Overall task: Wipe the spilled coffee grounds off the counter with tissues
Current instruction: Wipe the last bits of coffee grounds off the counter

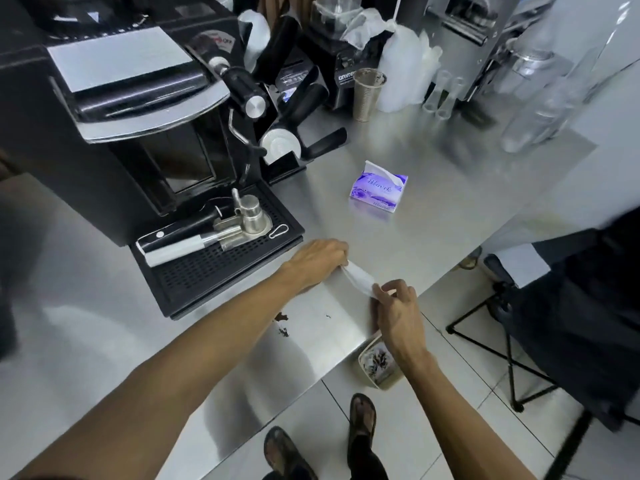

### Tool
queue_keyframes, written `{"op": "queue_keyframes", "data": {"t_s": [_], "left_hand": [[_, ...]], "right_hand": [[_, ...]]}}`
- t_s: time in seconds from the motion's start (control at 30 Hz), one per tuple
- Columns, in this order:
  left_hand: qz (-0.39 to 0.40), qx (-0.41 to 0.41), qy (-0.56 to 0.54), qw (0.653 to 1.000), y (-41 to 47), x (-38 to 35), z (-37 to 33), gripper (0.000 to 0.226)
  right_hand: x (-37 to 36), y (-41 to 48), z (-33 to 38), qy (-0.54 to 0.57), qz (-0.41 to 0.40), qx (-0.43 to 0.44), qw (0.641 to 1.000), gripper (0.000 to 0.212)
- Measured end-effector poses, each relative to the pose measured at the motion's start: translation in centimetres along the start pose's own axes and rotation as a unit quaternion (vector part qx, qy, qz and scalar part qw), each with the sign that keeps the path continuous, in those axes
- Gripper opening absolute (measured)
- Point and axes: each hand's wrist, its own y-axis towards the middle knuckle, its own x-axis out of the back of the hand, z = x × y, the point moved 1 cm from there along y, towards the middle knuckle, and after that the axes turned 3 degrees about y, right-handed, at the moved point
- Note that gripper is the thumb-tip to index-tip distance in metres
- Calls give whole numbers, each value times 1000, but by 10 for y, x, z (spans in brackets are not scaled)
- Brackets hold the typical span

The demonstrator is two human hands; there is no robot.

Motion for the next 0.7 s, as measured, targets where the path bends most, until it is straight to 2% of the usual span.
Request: {"op": "queue_keyframes", "data": {"t_s": [0.13, 0.23, 0.37, 0.47, 0.53, 0.7], "left_hand": [[11, -15, -34, 999, -18, 7, 7, 13], [13, 2, -43, 999, -45, 1, 28, 14], [-19, 10, 48, 999, -85, -7, 54, 18], [-51, -3, 155, 987, -118, -15, 61, 3], [-52, 10, 208, 977, -140, -25, 67, 23], [-116, 82, 144, 979, -182, -45, 68, 29]], "right_hand": [[-14, -35, 55, 22, 2, -47, 999, 23], [-27, -44, 96, 45, 8, -73, 996, 20], [-41, -49, 129, 56, 8, -34, 998, 19], [-44, -47, 142, 68, 22, 0, 997, 17], [-46, -46, 143, 68, 27, 31, 997, 15], [-45, -44, 131, 92, 79, 102, 987, 16]]}}
